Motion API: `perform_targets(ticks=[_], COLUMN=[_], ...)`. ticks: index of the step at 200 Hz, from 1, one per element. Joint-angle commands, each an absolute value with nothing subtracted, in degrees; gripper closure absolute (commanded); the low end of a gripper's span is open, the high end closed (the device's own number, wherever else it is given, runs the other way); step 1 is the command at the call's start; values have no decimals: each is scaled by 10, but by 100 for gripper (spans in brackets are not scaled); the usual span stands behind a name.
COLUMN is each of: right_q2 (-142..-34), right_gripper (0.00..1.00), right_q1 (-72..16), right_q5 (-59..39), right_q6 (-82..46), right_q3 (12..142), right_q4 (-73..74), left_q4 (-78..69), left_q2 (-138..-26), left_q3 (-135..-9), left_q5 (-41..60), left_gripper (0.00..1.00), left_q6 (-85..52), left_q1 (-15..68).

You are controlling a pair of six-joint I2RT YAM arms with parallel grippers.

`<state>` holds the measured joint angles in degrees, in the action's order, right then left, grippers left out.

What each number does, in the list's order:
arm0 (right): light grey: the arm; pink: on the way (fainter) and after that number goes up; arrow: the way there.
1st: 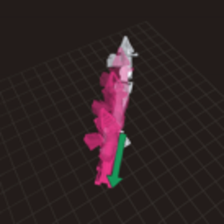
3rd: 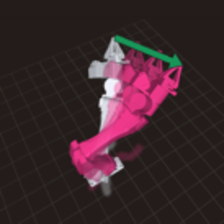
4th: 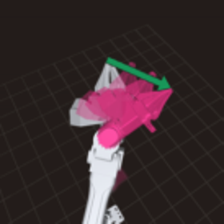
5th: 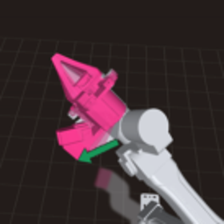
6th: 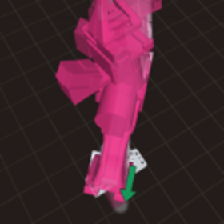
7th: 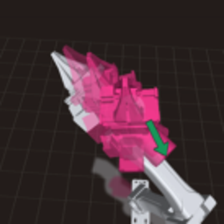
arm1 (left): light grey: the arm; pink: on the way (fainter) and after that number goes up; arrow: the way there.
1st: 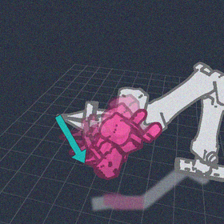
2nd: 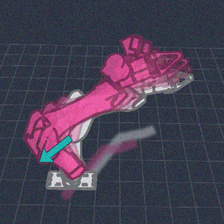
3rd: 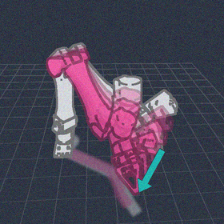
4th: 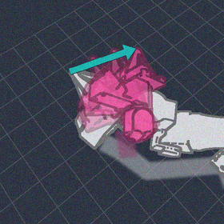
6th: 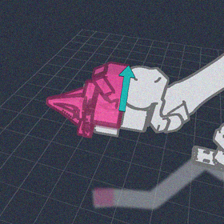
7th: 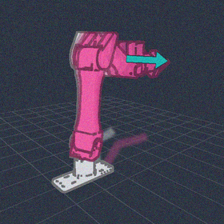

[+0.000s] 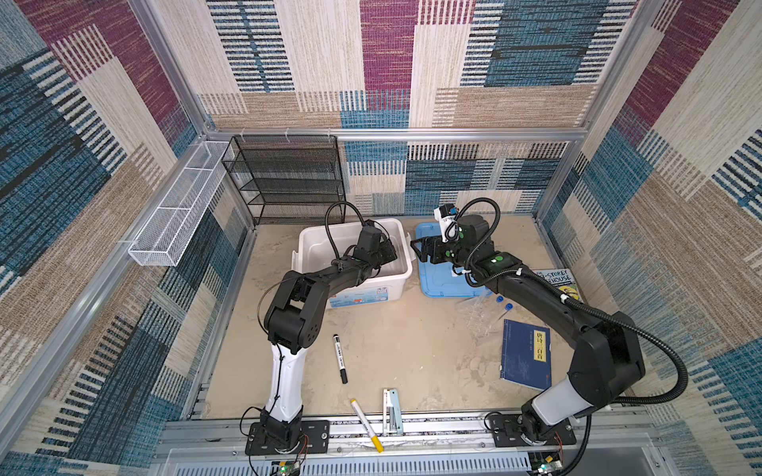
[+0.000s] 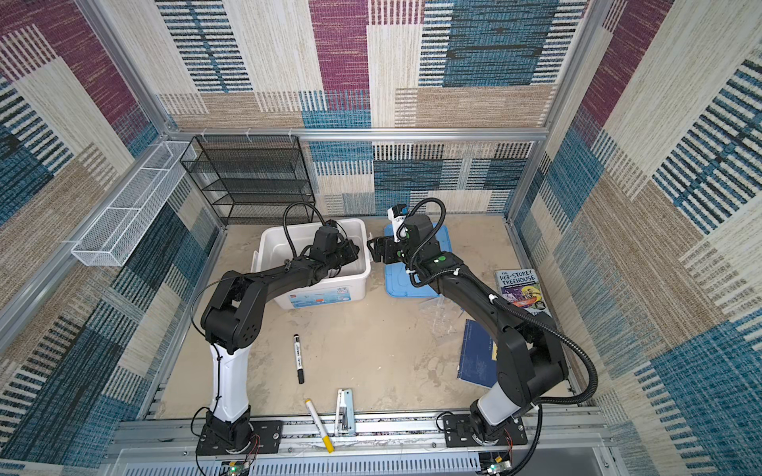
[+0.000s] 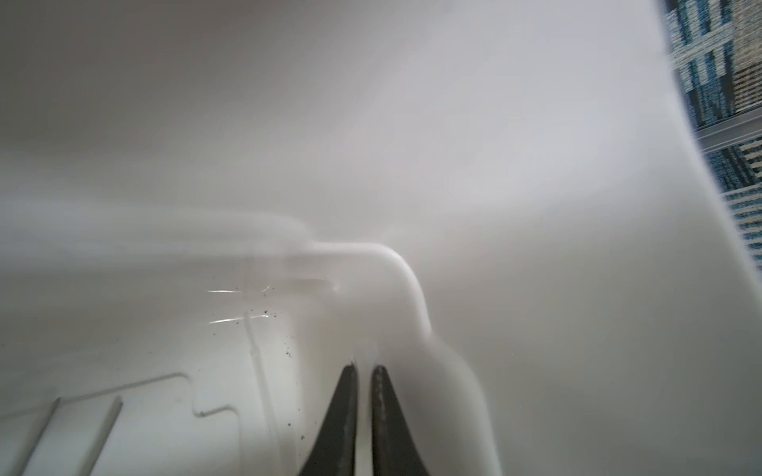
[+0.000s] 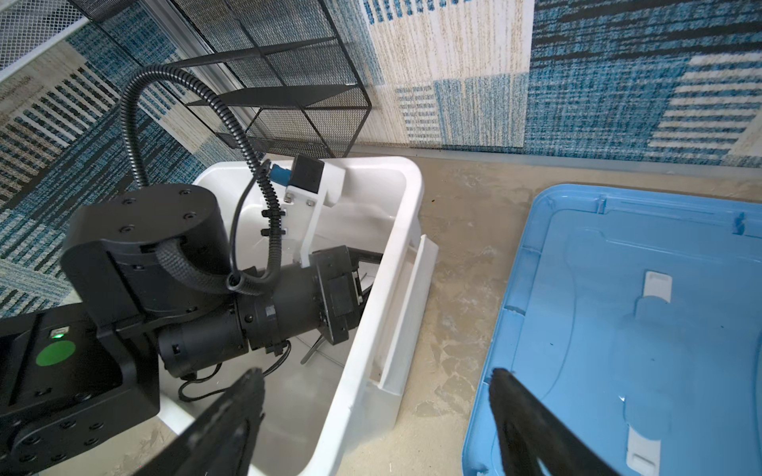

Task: Organize the chemistry lab equipment
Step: 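Lower the held pipette down into the white bin with the left gripper, then open the left gripper to release the pipette inside the bin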

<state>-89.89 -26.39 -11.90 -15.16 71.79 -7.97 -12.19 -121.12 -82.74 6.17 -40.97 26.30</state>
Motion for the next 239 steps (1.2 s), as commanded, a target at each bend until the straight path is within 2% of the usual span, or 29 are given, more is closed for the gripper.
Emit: perform_targets(ticks=[1,79,131,161,193,239], right_q2=[-894,-895,-894,-892,-893,-895], right_gripper=[13,13,12,12,12,10], right_q1=[-265,-265,-265,-265,-265,-264], right_q5=[-116,-115,-118,-117,-116,-118], right_q6=[-160,-156,-162,-162,-163,-161], right_q3=[710,705,696,697,700,717], right_q4=[-53,-53,-47,-49,-50,-61], left_q4=[-124,-83,-67,-71,-61,-53], left_q2=[-1220,-1241,-1242,-1238,-1228,-1187], left_q3=[-829,-848,-854,-852,-859,-852], left_q5=[61,66,67,69,67,54], left_gripper=[88,87,78,76,66,47], left_q6=[-430,-423,-412,-412,-397,-373], left_q1=[263,265,265,265,265,265])
